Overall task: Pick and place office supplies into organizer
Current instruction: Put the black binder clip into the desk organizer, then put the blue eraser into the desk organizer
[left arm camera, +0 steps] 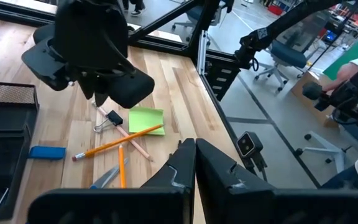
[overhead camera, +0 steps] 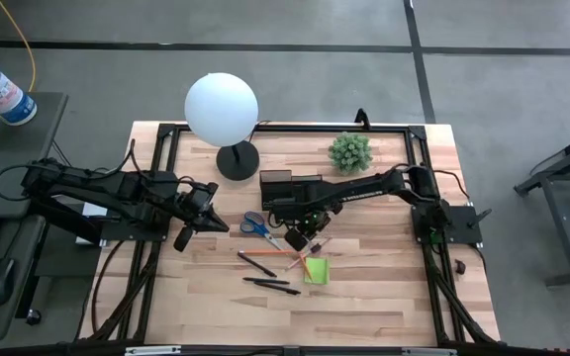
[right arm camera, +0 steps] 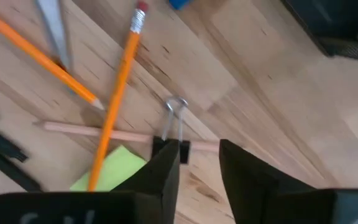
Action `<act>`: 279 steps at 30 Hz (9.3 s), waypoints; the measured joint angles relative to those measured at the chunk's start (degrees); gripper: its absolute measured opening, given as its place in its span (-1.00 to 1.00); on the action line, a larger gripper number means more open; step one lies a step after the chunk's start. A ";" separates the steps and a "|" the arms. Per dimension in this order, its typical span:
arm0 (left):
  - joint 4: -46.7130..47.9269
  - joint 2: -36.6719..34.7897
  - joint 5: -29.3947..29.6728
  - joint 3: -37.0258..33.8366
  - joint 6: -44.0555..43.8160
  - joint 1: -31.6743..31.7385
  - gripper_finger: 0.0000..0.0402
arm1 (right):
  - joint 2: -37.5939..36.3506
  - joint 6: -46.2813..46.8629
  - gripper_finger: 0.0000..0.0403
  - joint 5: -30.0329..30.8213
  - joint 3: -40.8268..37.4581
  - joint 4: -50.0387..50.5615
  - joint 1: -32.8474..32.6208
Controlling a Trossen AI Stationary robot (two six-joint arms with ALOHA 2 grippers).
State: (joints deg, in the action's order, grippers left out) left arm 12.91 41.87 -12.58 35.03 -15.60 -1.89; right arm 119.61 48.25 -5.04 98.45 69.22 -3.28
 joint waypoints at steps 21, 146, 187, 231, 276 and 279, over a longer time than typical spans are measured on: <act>0.09 0.00 0.18 0.00 -1.15 0.00 -1.00 | 4.99 -0.95 -0.30 -3.72 0.00 -1.59 0.29; 0.59 0.00 2.75 0.00 -1.17 0.02 -1.00 | 11.98 -53.45 -1.00 15.60 13.84 -26.67 6.77; 0.96 0.00 2.73 0.00 -1.17 0.02 -1.00 | 12.87 -60.33 -1.00 19.02 13.84 -20.38 7.16; 0.94 0.00 2.73 0.00 -1.17 0.00 -1.00 | 12.92 -60.13 -0.51 20.59 16.61 -16.52 7.27; 0.96 0.00 -1.36 0.01 0.84 0.02 -1.00 | 12.93 28.16 -0.34 21.16 25.86 8.84 -3.63; 0.94 0.00 -2.41 0.02 0.75 0.02 -1.00 | 12.81 32.04 -0.17 22.88 24.25 8.47 -3.75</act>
State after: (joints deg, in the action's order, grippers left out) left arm 13.85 41.87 -14.99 35.05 -14.86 -1.87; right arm 132.42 80.29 17.84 122.71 77.70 -7.03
